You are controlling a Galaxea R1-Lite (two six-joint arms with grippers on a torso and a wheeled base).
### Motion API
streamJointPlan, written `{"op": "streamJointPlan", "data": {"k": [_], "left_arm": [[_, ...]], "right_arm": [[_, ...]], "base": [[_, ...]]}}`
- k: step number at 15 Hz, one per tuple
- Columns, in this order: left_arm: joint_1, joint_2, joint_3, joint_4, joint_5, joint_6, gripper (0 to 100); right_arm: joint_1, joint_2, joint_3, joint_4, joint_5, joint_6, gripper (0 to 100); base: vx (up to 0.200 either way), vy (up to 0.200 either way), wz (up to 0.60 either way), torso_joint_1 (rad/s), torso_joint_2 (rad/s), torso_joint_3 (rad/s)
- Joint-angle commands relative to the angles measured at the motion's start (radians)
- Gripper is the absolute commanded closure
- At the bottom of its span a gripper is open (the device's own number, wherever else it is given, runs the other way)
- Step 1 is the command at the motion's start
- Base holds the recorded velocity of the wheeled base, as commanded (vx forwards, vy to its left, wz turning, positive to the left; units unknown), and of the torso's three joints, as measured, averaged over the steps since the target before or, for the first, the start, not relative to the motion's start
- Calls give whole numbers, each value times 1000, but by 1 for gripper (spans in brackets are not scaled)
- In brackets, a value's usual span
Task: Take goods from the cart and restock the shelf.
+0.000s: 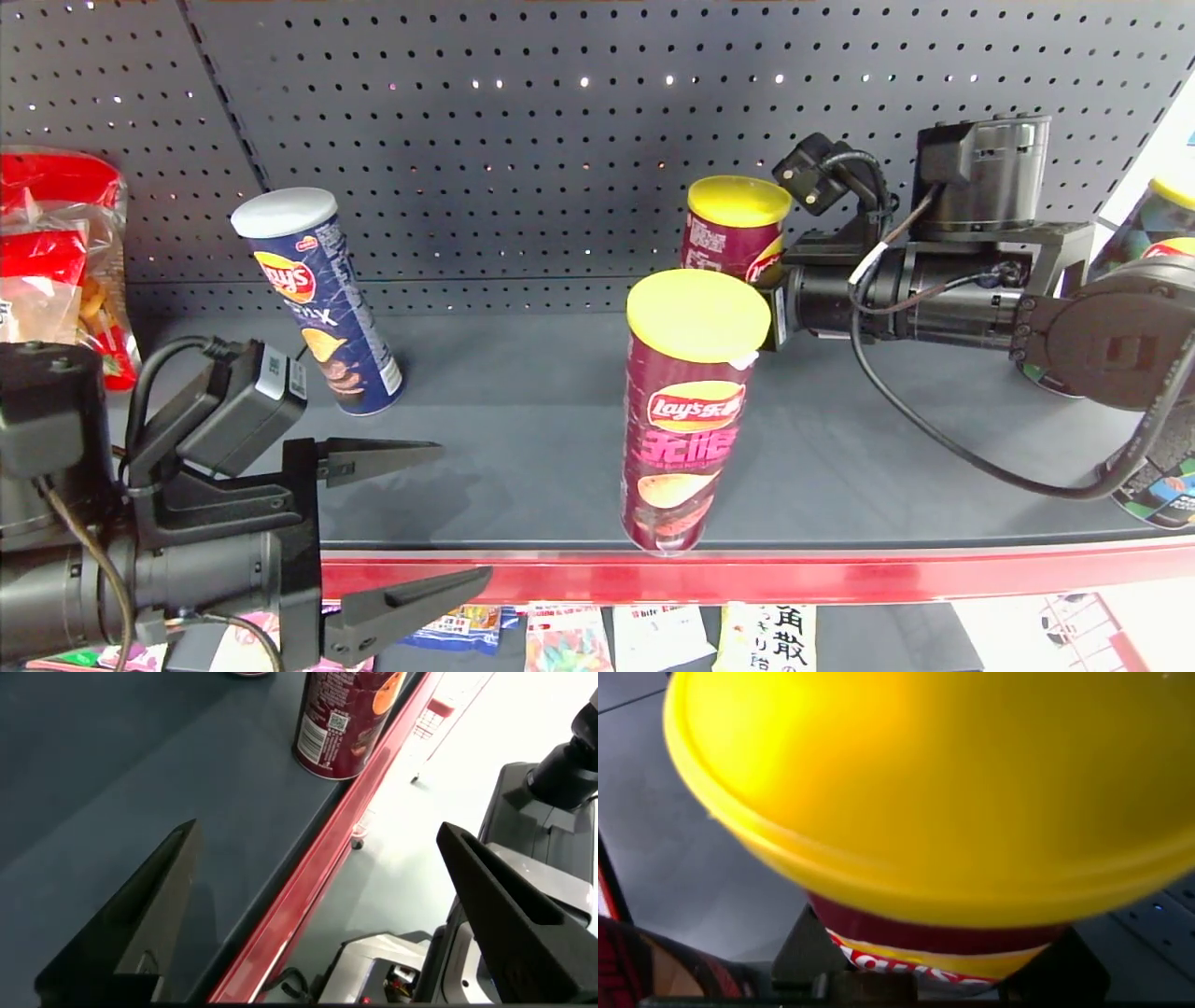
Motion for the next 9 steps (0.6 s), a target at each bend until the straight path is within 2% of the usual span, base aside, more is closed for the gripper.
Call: {"op": "streamJointPlan", "data": {"k": [1,9], "left_arm": [[0,3,0,-1,0,0,0],[0,6,-2,-1,-2,1,0]], "right_arm": [[5,-8,3,-2,1,0,100],[17,6,-3,-4,12,0,100]], "base": [[0,0,0,0,0,0],[0,0,0,0,0,0]]}}
